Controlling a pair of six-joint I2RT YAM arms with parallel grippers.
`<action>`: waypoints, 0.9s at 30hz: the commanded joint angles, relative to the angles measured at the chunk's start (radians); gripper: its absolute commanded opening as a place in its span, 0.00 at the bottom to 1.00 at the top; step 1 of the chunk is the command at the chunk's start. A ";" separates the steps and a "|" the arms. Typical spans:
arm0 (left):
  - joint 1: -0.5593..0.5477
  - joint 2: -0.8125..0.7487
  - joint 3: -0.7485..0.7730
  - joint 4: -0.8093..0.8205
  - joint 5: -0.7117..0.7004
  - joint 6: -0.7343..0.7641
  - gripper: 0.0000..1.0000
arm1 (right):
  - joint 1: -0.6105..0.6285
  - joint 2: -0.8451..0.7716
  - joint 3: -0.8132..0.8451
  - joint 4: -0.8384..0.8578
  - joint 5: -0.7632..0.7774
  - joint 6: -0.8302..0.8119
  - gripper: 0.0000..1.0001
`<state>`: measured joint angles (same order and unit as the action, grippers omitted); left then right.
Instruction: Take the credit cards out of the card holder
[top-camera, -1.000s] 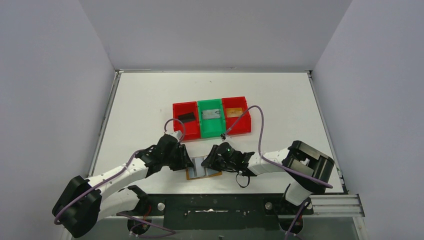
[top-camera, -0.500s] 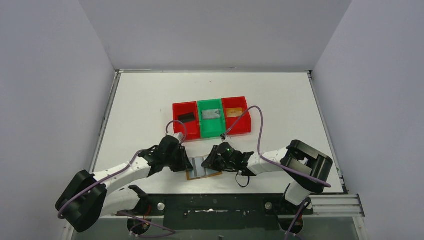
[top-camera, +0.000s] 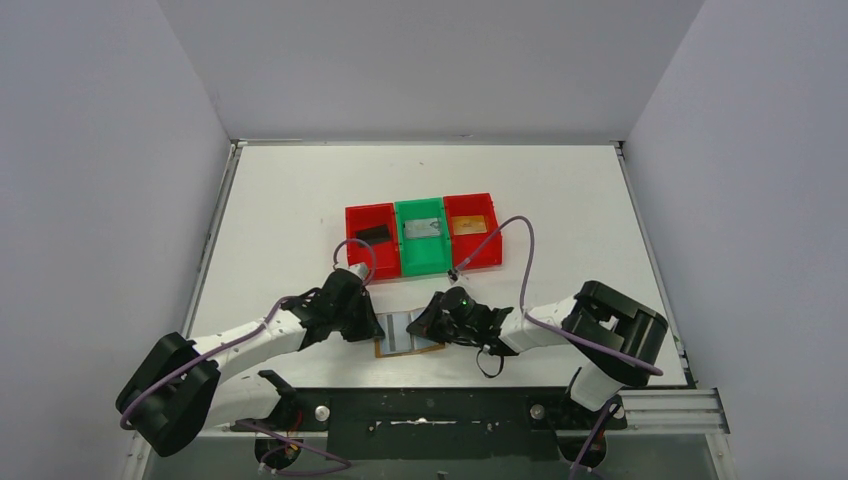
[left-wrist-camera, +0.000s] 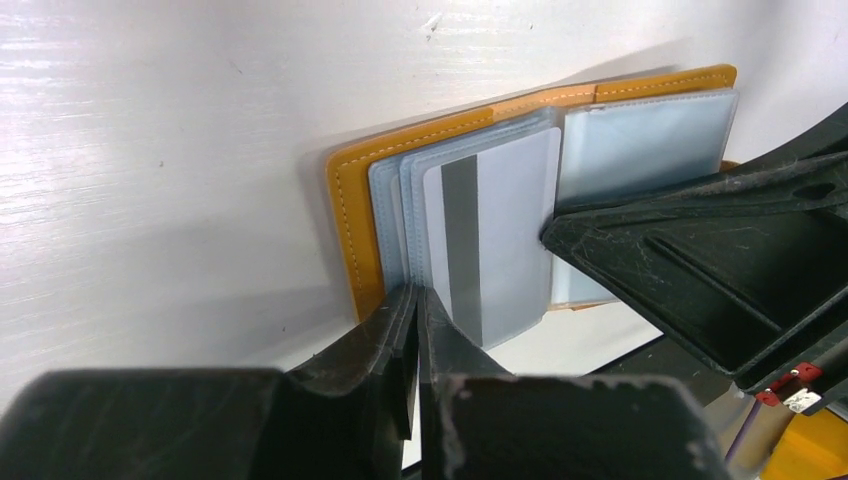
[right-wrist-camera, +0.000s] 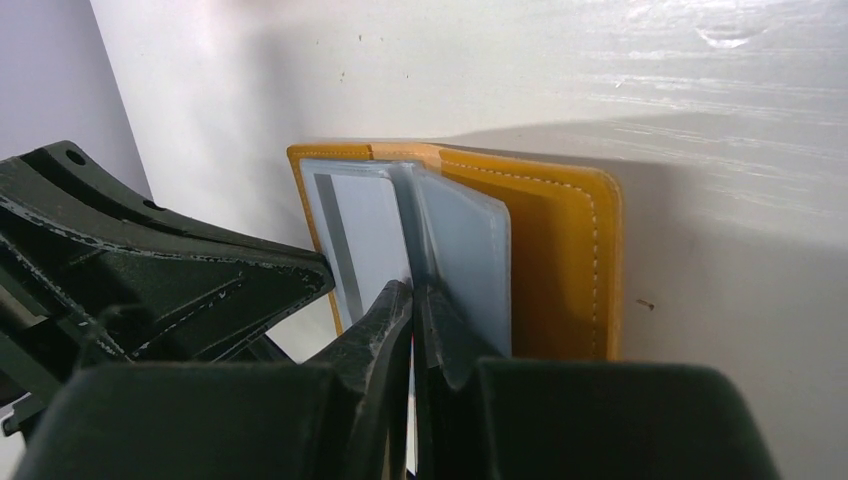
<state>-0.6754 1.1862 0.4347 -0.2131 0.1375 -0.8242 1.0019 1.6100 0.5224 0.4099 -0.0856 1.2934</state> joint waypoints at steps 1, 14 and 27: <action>-0.006 0.017 -0.002 -0.055 -0.080 0.040 0.02 | -0.002 -0.048 -0.012 0.019 0.020 0.002 0.00; -0.006 0.015 0.010 -0.056 -0.079 0.044 0.00 | -0.008 -0.072 -0.025 -0.055 0.047 0.008 0.00; -0.006 -0.045 0.044 -0.074 -0.063 0.043 0.05 | 0.003 -0.053 0.083 -0.259 0.108 -0.050 0.00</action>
<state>-0.6800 1.1667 0.4385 -0.2523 0.0921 -0.8028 1.0023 1.5646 0.5606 0.2451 -0.0364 1.2839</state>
